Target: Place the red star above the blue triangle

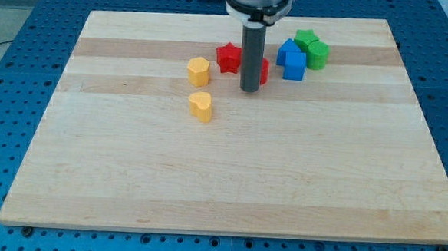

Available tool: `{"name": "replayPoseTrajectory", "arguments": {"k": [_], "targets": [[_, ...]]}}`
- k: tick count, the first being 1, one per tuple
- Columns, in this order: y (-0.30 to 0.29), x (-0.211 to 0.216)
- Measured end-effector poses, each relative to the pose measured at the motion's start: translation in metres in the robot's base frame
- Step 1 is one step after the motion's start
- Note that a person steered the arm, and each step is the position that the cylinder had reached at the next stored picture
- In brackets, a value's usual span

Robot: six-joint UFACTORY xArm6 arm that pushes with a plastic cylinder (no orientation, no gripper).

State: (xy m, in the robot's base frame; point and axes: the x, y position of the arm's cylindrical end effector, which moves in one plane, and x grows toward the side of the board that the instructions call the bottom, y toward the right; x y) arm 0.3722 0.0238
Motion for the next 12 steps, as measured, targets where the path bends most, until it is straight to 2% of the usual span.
{"name": "replayPoseTrajectory", "arguments": {"k": [1,2,3,5,6,7,8,11,12], "targets": [[0.0,-0.015],[-0.062,-0.008],[-0.07,-0.026],[-0.035,-0.091],[-0.041,-0.097],[-0.072,-0.073],[-0.057,-0.063],[-0.039,-0.081],[-0.044,-0.064]]}}
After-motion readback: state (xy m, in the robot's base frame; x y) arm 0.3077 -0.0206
